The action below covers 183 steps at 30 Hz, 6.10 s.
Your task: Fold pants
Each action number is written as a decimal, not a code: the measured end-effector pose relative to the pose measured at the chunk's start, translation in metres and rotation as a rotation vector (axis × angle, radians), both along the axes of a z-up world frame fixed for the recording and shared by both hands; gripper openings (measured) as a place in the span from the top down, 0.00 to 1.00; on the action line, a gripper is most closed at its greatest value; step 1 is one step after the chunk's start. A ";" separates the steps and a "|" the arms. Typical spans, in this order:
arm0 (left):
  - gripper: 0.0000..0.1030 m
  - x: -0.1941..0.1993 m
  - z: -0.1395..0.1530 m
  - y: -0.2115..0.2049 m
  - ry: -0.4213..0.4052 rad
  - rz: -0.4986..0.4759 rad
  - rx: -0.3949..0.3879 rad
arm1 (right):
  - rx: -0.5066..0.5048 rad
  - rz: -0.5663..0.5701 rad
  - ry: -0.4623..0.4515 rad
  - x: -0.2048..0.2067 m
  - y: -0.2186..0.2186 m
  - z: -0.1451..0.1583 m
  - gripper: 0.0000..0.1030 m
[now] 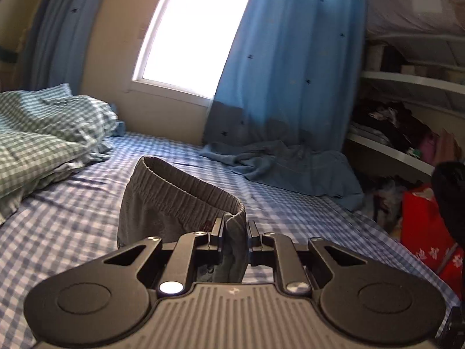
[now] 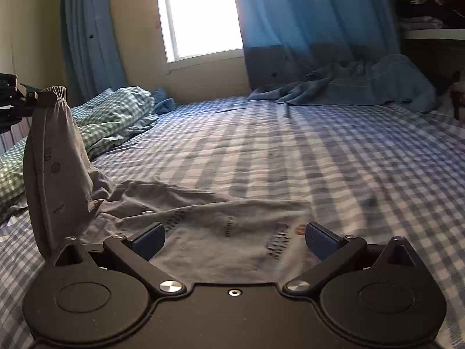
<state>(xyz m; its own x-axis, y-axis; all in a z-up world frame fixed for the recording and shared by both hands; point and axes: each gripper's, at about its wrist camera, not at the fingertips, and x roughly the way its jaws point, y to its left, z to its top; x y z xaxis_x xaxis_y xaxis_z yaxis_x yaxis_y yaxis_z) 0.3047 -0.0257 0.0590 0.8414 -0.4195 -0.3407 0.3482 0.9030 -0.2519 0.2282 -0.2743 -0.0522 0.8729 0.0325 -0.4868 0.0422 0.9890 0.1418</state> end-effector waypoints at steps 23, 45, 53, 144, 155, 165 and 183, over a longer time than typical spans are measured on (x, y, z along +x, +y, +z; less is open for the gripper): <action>0.46 -0.070 -0.139 -0.187 0.024 -0.335 0.431 | -0.017 -0.155 0.095 -0.034 -0.091 -0.033 0.01; 0.89 -0.088 -0.128 -0.172 -0.049 -0.321 0.444 | 0.308 0.299 0.077 0.087 -0.077 -0.023 0.82; 0.89 -0.090 -0.128 -0.181 -0.031 -0.365 0.429 | 0.277 0.232 0.056 0.071 -0.089 -0.014 0.84; 0.00 -0.037 -0.159 -0.018 0.289 0.273 0.240 | -0.055 -0.108 0.151 -0.035 -0.007 -0.054 0.01; 0.00 -0.037 -0.160 -0.017 0.287 0.272 0.226 | -0.059 -0.108 0.152 -0.035 -0.007 -0.054 0.01; 0.00 -0.037 -0.160 -0.017 0.287 0.272 0.225 | -0.059 -0.108 0.151 -0.035 -0.007 -0.054 0.01; 0.00 -0.037 -0.160 -0.017 0.286 0.272 0.225 | -0.058 -0.108 0.150 -0.035 -0.007 -0.055 0.01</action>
<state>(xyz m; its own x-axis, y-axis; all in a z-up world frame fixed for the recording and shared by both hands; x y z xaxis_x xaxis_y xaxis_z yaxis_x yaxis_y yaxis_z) 0.2682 -0.0427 -0.1007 0.7693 -0.0846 -0.6332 0.0352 0.9953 -0.0903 0.1934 -0.2815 -0.1069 0.7870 -0.0895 -0.6104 0.1650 0.9839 0.0683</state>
